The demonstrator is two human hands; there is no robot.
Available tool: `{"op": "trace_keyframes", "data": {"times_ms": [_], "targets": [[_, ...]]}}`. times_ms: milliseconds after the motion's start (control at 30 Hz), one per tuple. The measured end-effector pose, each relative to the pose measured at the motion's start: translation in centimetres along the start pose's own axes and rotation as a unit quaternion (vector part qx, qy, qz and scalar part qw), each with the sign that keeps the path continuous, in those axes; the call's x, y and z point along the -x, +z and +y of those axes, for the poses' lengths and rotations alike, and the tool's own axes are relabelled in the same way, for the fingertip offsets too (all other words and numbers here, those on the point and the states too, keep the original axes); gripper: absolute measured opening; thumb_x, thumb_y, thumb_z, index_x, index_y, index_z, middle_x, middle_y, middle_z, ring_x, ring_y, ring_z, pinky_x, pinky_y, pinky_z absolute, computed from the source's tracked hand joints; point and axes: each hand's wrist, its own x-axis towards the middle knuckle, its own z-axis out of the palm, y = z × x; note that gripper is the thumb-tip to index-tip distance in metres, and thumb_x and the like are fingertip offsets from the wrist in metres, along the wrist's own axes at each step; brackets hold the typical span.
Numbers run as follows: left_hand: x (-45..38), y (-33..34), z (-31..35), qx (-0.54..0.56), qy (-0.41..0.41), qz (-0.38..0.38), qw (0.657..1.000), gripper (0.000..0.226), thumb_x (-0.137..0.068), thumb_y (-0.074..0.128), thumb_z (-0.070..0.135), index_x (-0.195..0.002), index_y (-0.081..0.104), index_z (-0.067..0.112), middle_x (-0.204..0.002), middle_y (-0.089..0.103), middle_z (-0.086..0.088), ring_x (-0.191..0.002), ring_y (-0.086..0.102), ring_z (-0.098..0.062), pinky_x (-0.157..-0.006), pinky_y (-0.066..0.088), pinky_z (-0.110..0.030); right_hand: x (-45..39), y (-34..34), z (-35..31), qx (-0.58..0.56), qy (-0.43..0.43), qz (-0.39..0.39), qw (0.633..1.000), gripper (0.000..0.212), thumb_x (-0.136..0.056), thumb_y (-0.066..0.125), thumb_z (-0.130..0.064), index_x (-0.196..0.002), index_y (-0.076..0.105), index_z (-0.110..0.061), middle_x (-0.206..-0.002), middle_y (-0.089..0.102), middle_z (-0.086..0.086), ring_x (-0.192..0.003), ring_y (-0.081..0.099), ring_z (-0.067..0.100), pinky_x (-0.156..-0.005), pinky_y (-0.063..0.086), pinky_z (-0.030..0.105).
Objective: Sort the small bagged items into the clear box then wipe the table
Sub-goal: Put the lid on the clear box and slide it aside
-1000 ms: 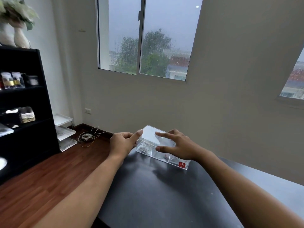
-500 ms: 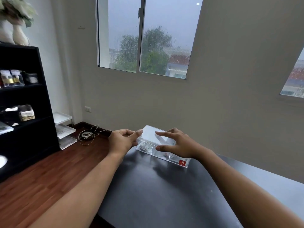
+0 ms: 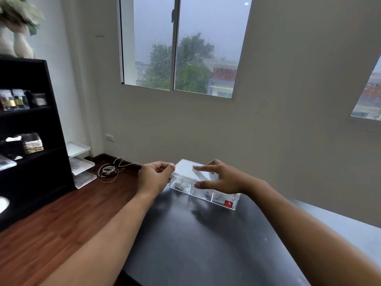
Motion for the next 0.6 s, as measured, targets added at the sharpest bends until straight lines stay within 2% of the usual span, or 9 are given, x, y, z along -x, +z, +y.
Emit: {"op": "trace_keyframes", "data": {"times_ms": [200, 300, 367, 467, 533, 600], "targets": [[-0.3, -0.3, -0.3, -0.035, 0.018, -0.015, 0.999, 0.021, -0.072, 0.078, 0.036, -0.084, 0.084, 0.020, -0.080, 0.082, -0.005, -0.082, 0.081, -0.029, -0.086, 0.065, -0.050, 0.0, 0.7, 0.3, 0.019, -0.023, 0.010, 1.000, 0.069, -0.075, 0.065, -0.082, -0.139, 0.042, -0.069, -0.133, 0.047, -0.006, -0.125, 0.050, 0.015, -0.112, 0.039, 0.034], [-0.4, -0.3, -0.3, -0.043, 0.021, -0.022, 0.999, 0.020, -0.070, 0.077, 0.038, -0.084, 0.084, 0.026, -0.080, 0.082, -0.003, -0.084, 0.081, -0.027, -0.089, 0.064, -0.051, 0.1, 0.4, 0.3, -0.007, -0.003, -0.014, 1.000, 0.070, -0.071, 0.059, -0.090, -0.136, 0.042, -0.071, -0.135, 0.045, -0.010, -0.129, 0.047, 0.014, -0.116, 0.036, 0.037], [-0.1, -0.2, 0.0, -0.068, 0.039, -0.019, 0.997, 0.016, -0.075, 0.076, 0.034, -0.086, 0.084, 0.025, -0.079, 0.082, 0.000, -0.081, 0.080, -0.022, -0.087, 0.065, -0.047, 0.3, 0.2, 0.3, -0.016, 0.006, -0.024, 1.000, 0.072, -0.069, 0.054, -0.094, -0.136, 0.042, -0.071, -0.137, 0.043, -0.013, -0.131, 0.046, 0.014, -0.117, 0.035, 0.039], [0.8, 0.2, 0.7, -0.191, 0.136, -0.001, 0.972, 0.011, -0.087, 0.073, 0.023, -0.093, 0.083, 0.023, -0.080, 0.081, 0.005, -0.079, 0.076, -0.011, -0.083, 0.060, -0.028, 0.4, 0.8, 0.2, 0.013, 0.003, -0.005, 1.000, 0.068, -0.075, 0.046, -0.094, -0.138, 0.037, -0.072, -0.140, 0.043, -0.011, -0.131, 0.046, 0.017, -0.116, 0.036, 0.041], [1.5, 0.4, 1.1, -0.259, 0.211, -0.001, 0.942, 0.015, -0.091, 0.070, 0.023, -0.099, 0.083, 0.022, -0.091, 0.081, 0.005, -0.085, 0.074, -0.011, -0.085, 0.057, -0.026, 0.2, 1.2, 0.4, 0.025, -0.002, 0.012, 1.000, 0.061, -0.083, 0.039, -0.090, -0.140, 0.037, -0.069, -0.144, 0.045, -0.010, -0.131, 0.047, 0.017, -0.115, 0.037, 0.041], [1.7, 0.6, 0.9, -0.295, 0.277, -0.015, 0.914, 0.022, -0.091, 0.064, 0.027, -0.101, 0.083, 0.021, -0.103, 0.081, 0.005, -0.096, 0.074, -0.014, -0.094, 0.056, -0.032, 0.2, 1.5, 0.4, 0.013, -0.017, 0.047, 0.999, 0.051, -0.096, 0.037, -0.074, -0.141, 0.051, -0.055, -0.144, 0.052, -0.009, -0.127, 0.052, 0.015, -0.112, 0.040, 0.037]]}}
